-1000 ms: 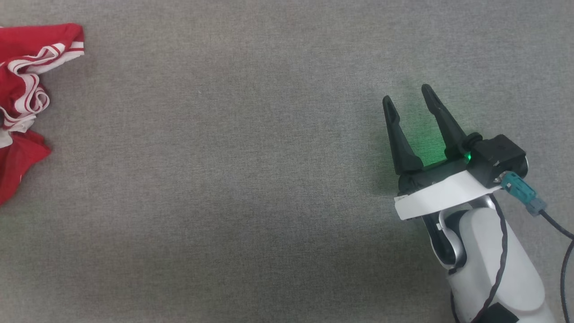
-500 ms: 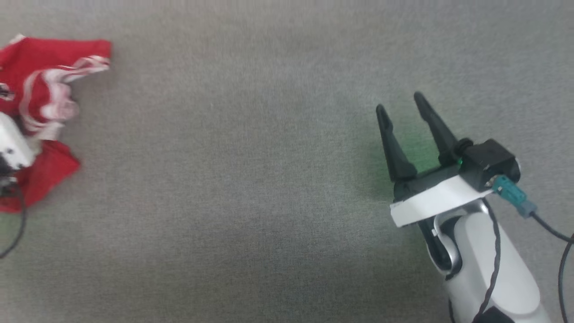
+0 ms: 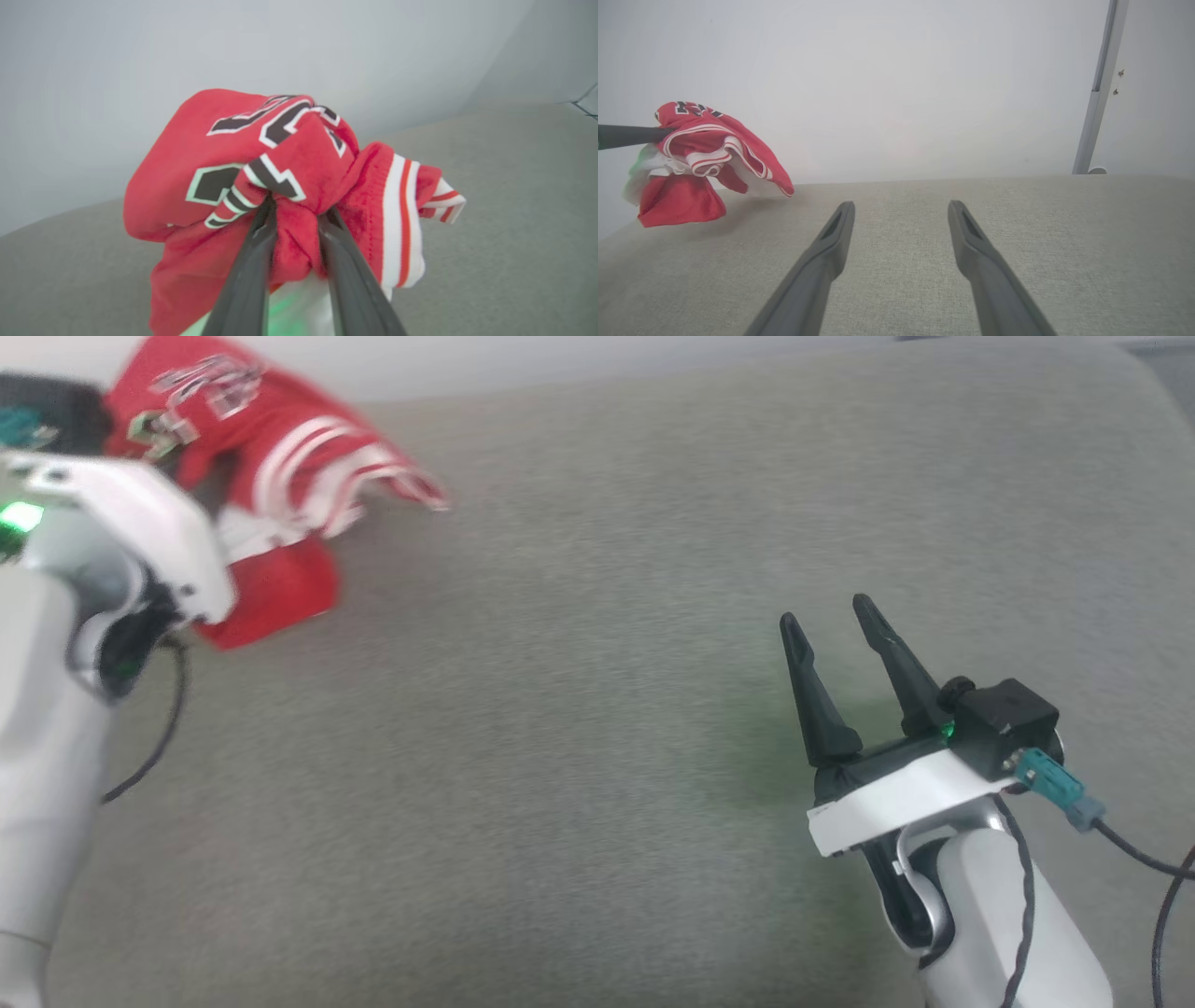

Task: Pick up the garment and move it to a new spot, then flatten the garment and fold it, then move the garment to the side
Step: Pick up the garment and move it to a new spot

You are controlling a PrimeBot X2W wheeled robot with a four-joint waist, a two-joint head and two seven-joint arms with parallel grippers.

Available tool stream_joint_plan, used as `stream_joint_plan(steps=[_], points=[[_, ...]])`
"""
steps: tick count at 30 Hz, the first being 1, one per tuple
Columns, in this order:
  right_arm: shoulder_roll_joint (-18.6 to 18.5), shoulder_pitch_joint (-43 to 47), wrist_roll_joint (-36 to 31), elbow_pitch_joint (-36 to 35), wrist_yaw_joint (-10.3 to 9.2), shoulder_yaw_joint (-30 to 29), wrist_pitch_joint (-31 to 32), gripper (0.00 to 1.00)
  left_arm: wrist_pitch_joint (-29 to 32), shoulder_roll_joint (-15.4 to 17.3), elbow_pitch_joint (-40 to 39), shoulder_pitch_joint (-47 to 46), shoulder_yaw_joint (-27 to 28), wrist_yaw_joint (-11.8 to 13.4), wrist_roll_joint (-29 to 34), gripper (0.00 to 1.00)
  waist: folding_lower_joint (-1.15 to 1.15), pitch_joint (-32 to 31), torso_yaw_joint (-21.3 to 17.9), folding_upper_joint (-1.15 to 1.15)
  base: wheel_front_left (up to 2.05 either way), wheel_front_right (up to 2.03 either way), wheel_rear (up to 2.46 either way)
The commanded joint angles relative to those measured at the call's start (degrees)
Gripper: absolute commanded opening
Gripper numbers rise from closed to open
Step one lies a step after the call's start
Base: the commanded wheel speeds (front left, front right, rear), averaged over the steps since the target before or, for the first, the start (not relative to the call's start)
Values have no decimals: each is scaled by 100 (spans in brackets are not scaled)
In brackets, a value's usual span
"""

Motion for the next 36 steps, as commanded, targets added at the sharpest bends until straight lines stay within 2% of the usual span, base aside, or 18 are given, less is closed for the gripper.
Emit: stream_joint_plan(steps=[1,4,5,10,14,17,22,28,33,36], points=[[39,82,91,14,-2,0,-31,100,58,-44,-303,-131,-247,-12,-49,0,0,-43,-340,0,0,0,0],[37,99,315,-56,-2,36,-32,100,192,-163,-770,-266,-652,-12,-250,0,0,-4,-669,0,0,0,0],[37,99,315,-56,-2,36,-32,100,192,-163,-770,-266,-652,-12,-250,0,0,-4,-669,0,0,0,0],[39,97,663,-134,-3,90,-31,100,439,-307,-1321,-530,-1518,-11,-551,0,0,158,-1269,0,0,0,0],[39,61,914,-181,-3,105,-27,100,388,-537,-1285,-812,-2006,-12,-764,0,0,358,-1731,0,0,0,0],[41,68,1053,-185,-2,96,-26,100,372,-591,-1057,-962,-2345,-12,-870,0,0,487,-2018,0,0,0,0],[40,165,1215,-190,-2,-9,-26,100,520,-239,-589,-1118,-3056,-11,-924,0,0,569,-2337,0,0,0,0],[40,266,1282,-204,-2,-98,-26,100,898,253,-50,-1158,-3963,-11,-872,0,0,553,-2353,0,0,0,0],[37,234,1384,-255,-2,-79,-26,100,1395,497,241,-1205,-4581,1,-1031,0,0,622,-2357,0,0,0,0],[38,170,1454,-309,-2,-76,-26,100,1699,537,357,-1226,-4827,3,-1034,0,0,726,-2365,0,0,0,0]])
